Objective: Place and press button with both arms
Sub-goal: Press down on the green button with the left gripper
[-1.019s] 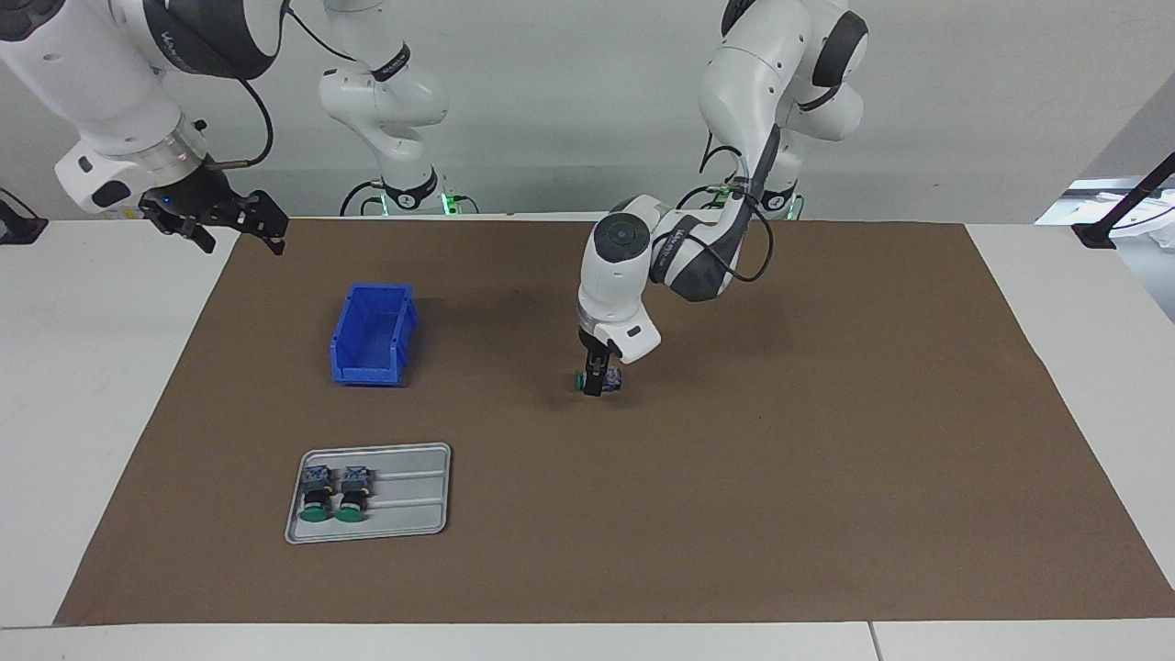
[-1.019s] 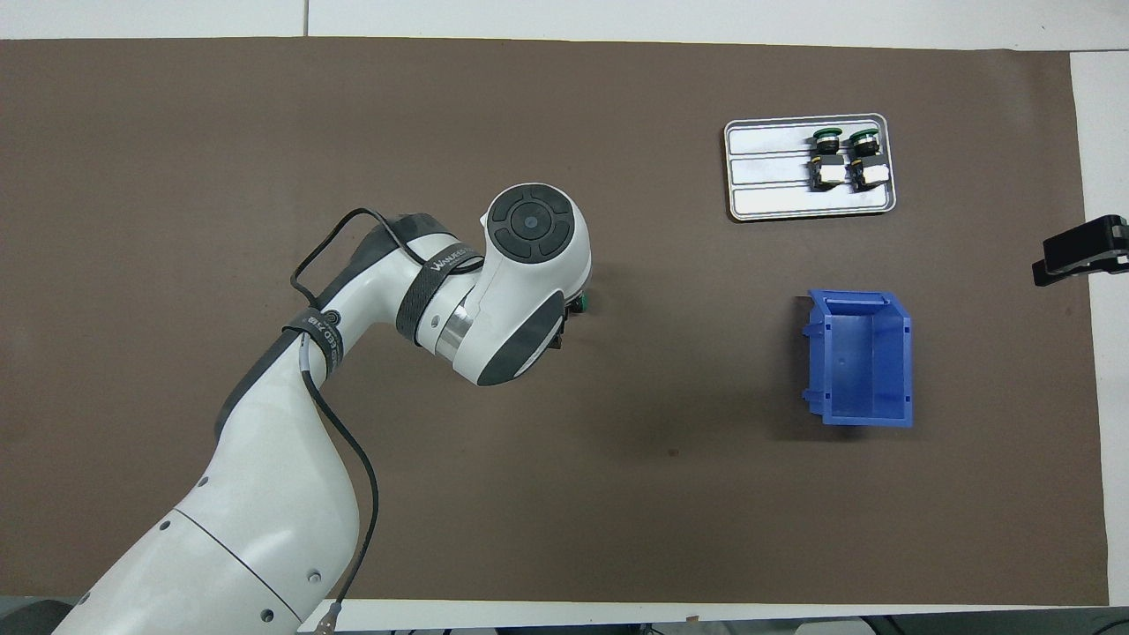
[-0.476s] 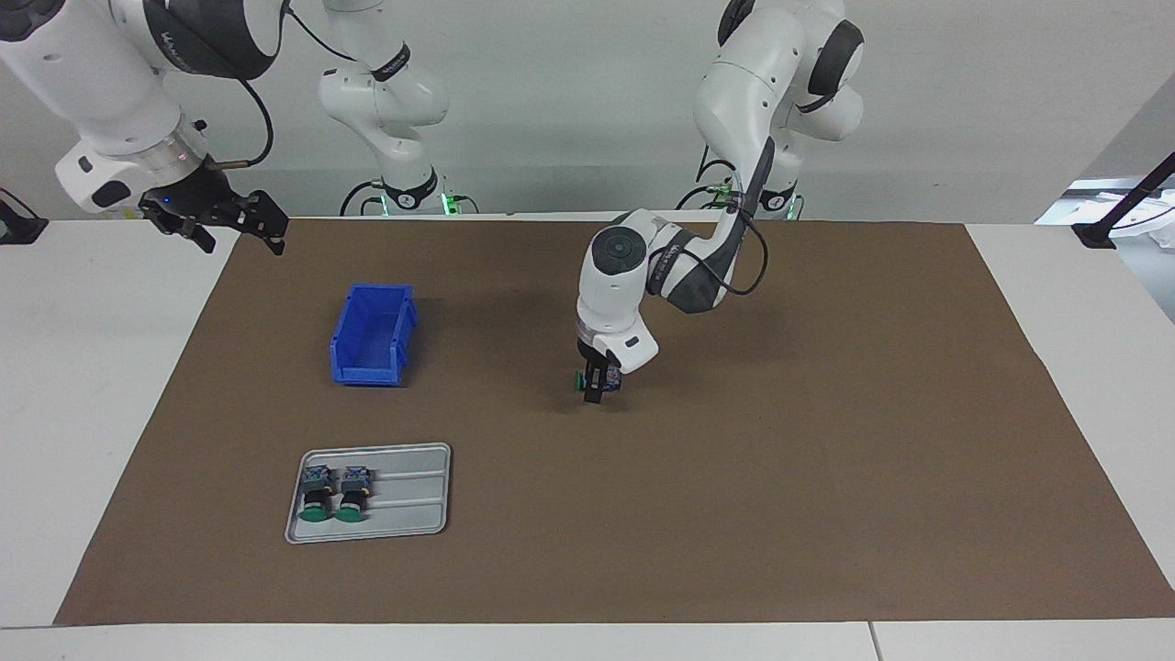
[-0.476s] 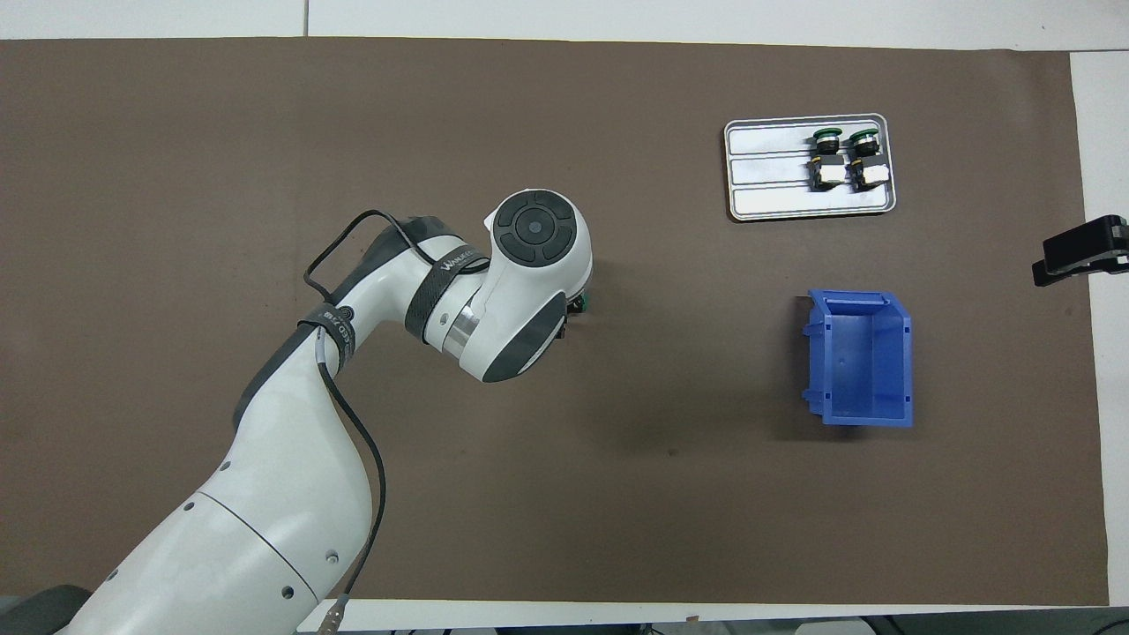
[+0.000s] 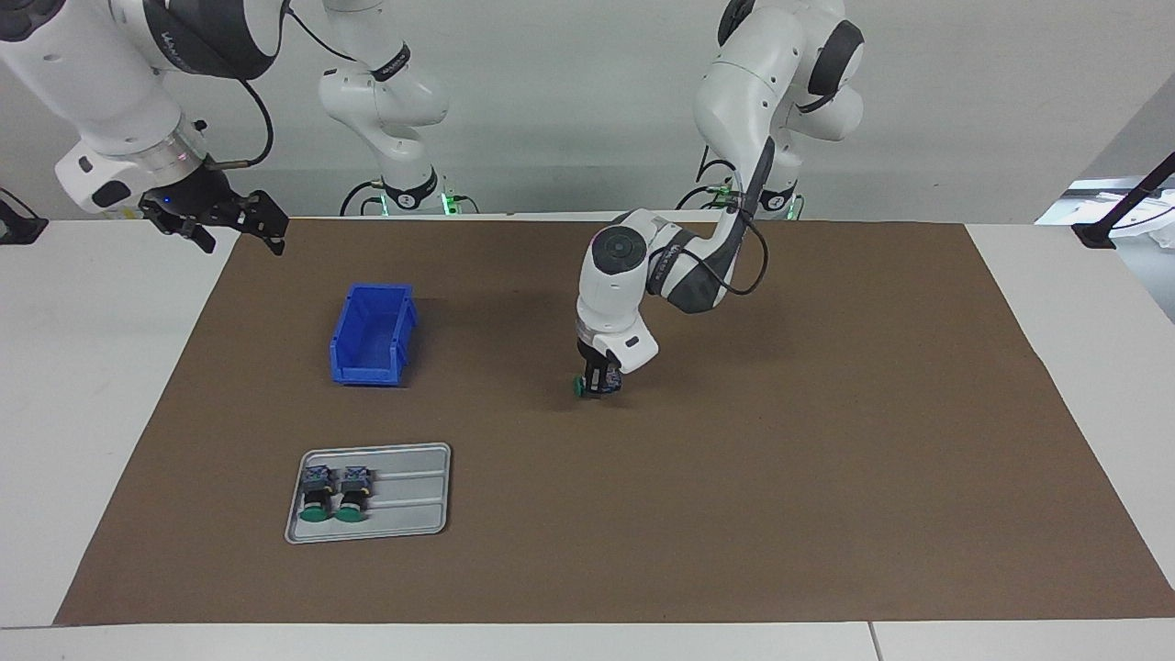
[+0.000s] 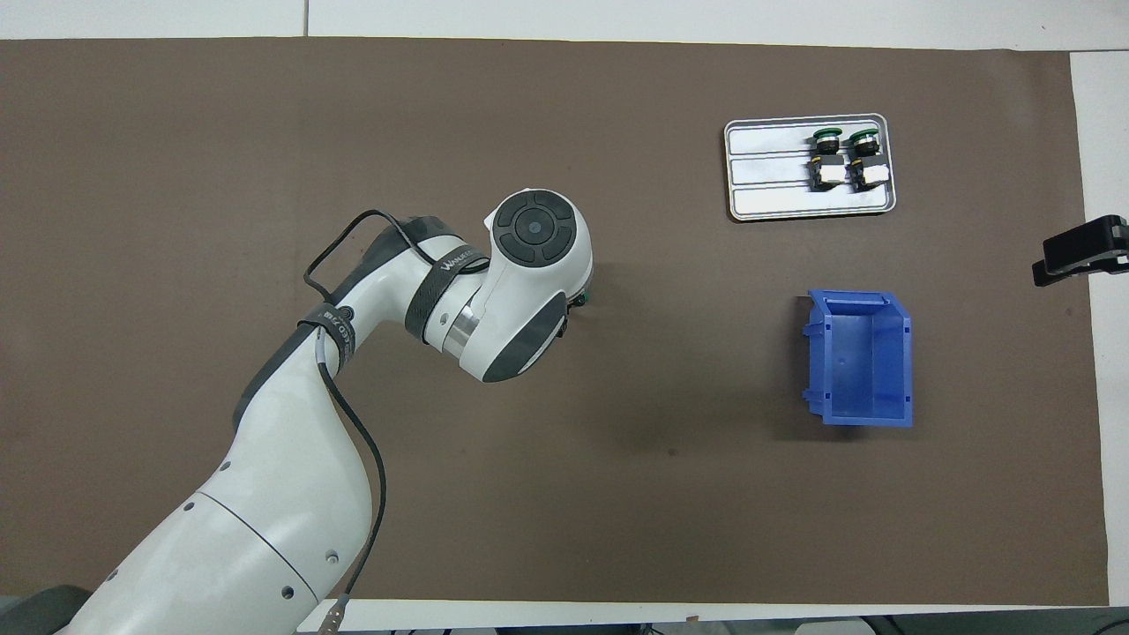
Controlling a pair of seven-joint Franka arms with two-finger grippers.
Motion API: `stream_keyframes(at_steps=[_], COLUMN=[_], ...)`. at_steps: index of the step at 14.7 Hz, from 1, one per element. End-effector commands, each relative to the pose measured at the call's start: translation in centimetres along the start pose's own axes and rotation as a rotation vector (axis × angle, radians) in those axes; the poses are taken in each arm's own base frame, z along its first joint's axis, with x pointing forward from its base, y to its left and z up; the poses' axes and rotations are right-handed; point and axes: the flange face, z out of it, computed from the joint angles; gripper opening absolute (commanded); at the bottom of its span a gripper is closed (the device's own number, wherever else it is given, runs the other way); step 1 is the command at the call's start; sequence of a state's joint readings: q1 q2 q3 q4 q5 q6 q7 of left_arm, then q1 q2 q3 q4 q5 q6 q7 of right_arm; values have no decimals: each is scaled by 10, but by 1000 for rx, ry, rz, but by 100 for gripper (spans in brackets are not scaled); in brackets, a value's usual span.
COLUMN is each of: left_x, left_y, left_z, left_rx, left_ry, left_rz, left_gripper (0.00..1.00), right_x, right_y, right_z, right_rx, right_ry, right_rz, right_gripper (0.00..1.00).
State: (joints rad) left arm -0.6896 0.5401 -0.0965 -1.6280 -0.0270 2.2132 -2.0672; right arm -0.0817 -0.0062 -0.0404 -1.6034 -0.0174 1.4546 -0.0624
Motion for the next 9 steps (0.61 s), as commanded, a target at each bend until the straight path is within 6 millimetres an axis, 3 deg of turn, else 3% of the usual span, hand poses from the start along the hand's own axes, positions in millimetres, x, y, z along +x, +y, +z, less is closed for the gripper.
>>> stream_keyframes(at_steps=[1, 5, 7, 9], left_x=[-3, -4, -4, -4], left_y=[0, -7, -7, -7], left_z=[4, 15, 16, 14], left_rx=[-25, -33, -29, -16], left_ry=[0, -3, -1, 7], left_rz=[-7, 5, 7, 7], left_gripper=[50, 50, 44, 31], right_x=[-7, -7, -7, -8], right_y=[0, 0, 0, 0], right_z=[0, 0, 0, 1], right_rx=[14, 14, 14, 14], right_ry=[5, 5, 5, 4], right_rz=[-17, -15, -15, -15], right_gripper=[98, 98, 98, 98])
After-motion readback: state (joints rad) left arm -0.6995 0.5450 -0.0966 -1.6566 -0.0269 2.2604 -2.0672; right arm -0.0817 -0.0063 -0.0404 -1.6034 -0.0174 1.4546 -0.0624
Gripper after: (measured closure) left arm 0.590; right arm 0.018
